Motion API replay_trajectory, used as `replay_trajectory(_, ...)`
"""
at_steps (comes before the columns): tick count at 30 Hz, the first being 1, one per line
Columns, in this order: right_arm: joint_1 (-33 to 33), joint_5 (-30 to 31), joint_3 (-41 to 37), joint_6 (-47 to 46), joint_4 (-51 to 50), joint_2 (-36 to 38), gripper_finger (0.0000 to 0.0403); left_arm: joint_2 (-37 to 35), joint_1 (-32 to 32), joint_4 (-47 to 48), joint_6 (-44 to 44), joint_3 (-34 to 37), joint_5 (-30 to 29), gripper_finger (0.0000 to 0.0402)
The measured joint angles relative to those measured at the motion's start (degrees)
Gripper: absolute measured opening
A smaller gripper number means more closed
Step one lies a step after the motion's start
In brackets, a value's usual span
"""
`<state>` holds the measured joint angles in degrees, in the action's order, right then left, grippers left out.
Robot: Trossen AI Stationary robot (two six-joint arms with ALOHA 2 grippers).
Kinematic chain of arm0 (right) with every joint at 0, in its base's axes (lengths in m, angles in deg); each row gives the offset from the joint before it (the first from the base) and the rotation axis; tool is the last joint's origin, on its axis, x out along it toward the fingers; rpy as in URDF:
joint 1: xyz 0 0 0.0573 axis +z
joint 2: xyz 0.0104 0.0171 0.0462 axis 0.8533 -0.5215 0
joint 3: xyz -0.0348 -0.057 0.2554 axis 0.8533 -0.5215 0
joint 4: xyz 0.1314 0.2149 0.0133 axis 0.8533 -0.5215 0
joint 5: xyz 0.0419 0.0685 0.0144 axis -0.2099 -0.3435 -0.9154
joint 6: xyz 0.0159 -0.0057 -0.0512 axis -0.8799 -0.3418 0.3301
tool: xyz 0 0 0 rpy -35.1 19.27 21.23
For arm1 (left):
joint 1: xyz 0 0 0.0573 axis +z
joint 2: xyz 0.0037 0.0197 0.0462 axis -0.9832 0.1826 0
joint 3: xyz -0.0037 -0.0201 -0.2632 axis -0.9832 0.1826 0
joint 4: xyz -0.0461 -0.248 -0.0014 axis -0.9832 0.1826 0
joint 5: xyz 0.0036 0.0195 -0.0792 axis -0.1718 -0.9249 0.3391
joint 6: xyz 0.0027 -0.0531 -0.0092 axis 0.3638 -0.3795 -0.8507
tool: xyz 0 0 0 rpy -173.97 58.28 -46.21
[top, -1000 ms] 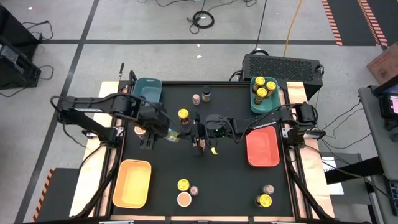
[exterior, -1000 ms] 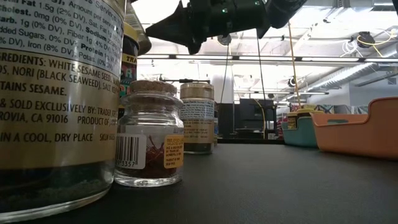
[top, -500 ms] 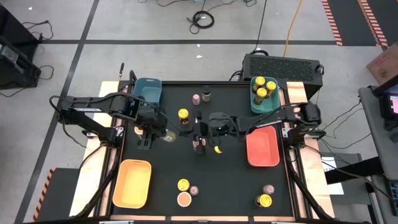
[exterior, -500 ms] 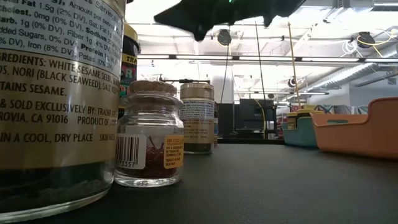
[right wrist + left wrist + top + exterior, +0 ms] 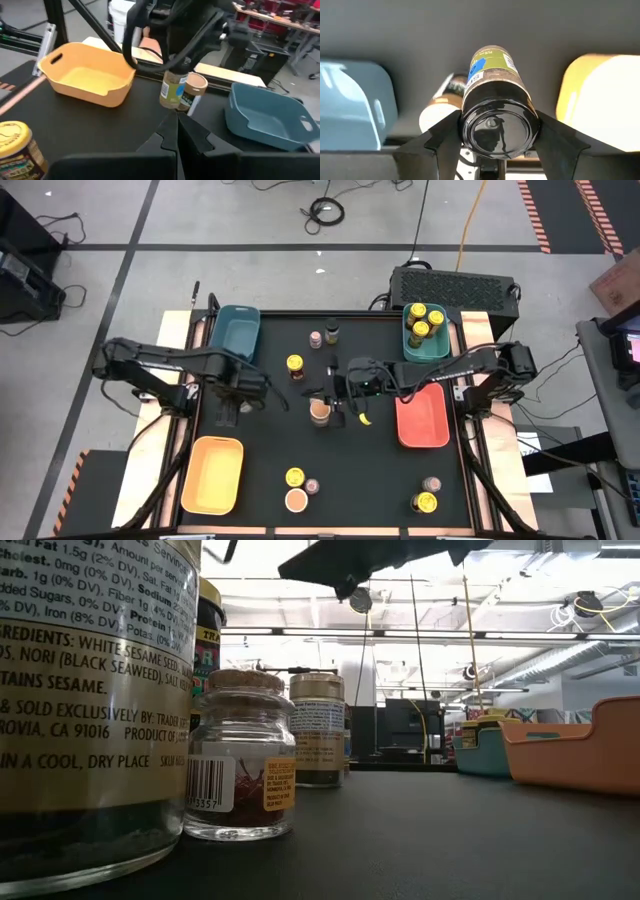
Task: Sort spices by type
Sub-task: Adjust the black spice bottle, then put the yellow spice bottle into the green bin
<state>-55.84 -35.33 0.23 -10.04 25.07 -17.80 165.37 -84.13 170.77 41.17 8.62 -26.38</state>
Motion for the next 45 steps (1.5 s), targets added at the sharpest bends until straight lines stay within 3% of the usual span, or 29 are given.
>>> replay_trajectory(21,0.01,0.57,-2.15,-1.24,3.09,-0.04,0.0,0.0,0.51,-11.69,-0.02,13.98,4.24,0.0215)
replay_trajectory(45,0.01,0.38,-2.14,-1.24,2.67,-0.04,0.0,0.0,0.51,-12.19,-0.01,14.67,3.96,0.025)
